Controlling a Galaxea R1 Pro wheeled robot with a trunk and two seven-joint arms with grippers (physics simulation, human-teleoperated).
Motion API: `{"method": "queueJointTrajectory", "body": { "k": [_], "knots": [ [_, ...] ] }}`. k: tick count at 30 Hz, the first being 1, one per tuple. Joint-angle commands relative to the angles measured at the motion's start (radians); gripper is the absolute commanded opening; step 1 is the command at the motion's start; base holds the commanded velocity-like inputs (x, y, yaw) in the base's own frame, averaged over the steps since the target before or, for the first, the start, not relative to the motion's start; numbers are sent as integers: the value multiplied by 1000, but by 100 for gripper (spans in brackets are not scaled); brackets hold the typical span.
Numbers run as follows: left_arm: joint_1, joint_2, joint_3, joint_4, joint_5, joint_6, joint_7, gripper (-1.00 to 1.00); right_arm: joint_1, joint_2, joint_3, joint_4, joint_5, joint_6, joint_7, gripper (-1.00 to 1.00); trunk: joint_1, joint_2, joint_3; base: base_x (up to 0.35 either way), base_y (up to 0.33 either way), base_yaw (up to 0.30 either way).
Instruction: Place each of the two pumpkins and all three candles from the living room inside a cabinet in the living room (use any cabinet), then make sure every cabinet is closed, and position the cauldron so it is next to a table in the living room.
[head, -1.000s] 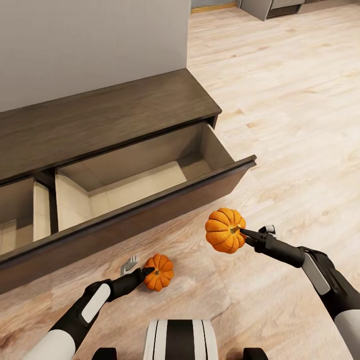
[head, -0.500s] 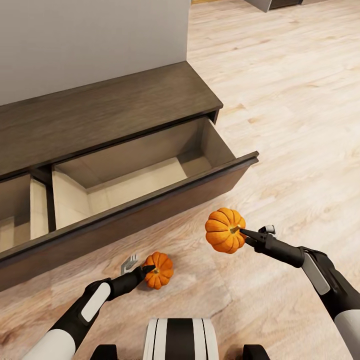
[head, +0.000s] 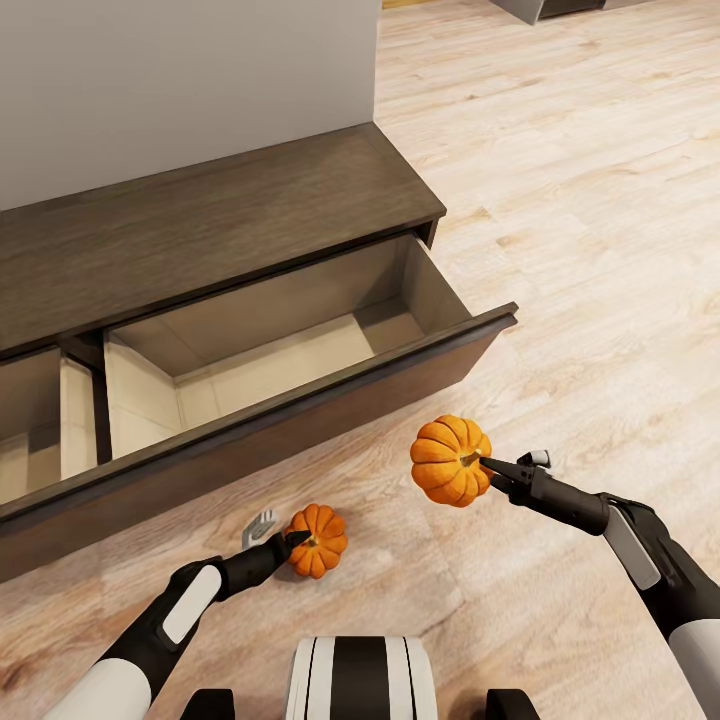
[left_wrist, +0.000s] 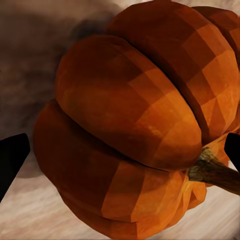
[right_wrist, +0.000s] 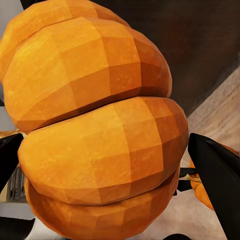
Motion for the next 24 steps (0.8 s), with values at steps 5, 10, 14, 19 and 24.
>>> {"method": "queueJointTrajectory", "body": {
  "k": [5, 10, 14, 19, 24],
  "knots": [
    [0, 1, -2, 11, -24, -2, 3, -100, 0, 0, 0, 0, -5, 7, -1, -100, 0, 0, -1, 0, 0, 0],
    [0, 1, -1, 10, -24, -2, 3, -100, 0, 0, 0, 0, -5, 7, -1, -100, 0, 0, -1, 0, 0, 0],
    [0, 2, -1, 10, -24, -2, 3, -100, 0, 0, 0, 0, -5, 7, -1, -100, 0, 0, -1, 0, 0, 0],
    [0, 3, -1, 11, -24, -2, 3, -100, 0, 0, 0, 0, -5, 8, -1, -100, 0, 0, -1, 0, 0, 0],
    [0, 3, -1, 10, -24, -2, 3, -100, 0, 0, 0, 0, -5, 7, -1, -100, 0, 0, -1, 0, 0, 0]
  ]
}}
